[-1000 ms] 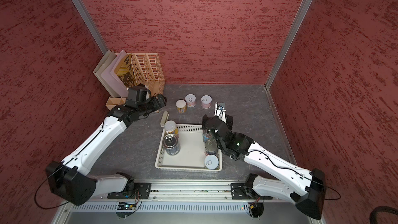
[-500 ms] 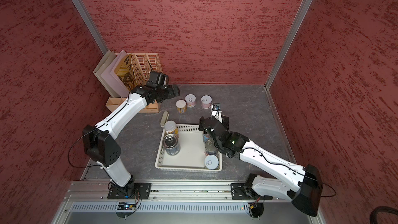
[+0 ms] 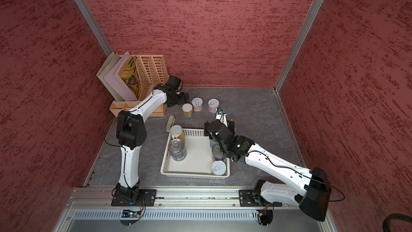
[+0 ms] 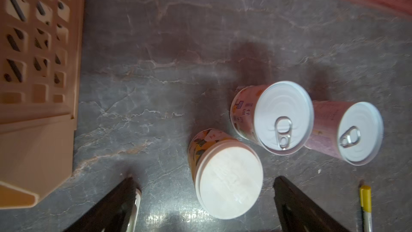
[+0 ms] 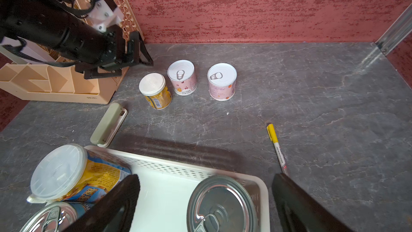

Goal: Put the canned food in the basket
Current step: Pick up the canned food from the center of the board.

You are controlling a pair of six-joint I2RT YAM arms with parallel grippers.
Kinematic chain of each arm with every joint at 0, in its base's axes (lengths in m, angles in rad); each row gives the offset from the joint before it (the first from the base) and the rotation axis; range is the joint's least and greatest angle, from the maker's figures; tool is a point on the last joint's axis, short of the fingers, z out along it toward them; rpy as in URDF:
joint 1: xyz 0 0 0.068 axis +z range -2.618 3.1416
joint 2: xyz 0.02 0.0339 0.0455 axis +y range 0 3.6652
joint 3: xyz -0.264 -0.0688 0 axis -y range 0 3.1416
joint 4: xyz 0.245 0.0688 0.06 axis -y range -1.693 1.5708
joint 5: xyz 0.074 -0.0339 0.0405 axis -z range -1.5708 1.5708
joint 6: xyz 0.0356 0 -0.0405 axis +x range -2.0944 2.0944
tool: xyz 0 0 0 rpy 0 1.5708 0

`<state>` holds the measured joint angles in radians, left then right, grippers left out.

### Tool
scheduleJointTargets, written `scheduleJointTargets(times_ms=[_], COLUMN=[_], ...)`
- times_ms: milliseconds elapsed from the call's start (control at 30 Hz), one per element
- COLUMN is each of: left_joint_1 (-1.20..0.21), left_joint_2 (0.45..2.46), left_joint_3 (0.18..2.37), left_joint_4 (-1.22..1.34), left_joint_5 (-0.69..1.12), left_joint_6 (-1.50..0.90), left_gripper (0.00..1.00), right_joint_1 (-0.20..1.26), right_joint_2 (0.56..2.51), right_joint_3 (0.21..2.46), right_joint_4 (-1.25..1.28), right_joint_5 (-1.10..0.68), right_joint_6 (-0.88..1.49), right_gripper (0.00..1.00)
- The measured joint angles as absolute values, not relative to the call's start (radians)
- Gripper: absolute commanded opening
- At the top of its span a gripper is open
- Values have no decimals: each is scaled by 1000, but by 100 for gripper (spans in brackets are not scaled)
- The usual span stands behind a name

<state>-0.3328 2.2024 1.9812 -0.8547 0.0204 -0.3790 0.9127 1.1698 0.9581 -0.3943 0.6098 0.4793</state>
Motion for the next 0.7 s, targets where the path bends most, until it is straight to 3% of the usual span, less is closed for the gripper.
scheduleJointTargets(times_ms=[267, 700], left_joint_1=[-352, -406], left_joint_2=[2212, 2219], left_joint_3=[1986, 1986], left_joint_4=[-850, -864], left_joint_5=[65, -26], left_joint_6=[-316, -251], left_gripper=[100, 98], right_joint_1=[913, 913], right_joint_2=[1211, 1227], right_joint_3=[974, 976], right_joint_4=[-401, -412], right_joint_5=[591, 571], right_joint_6=[482, 482], right_gripper=[98, 98])
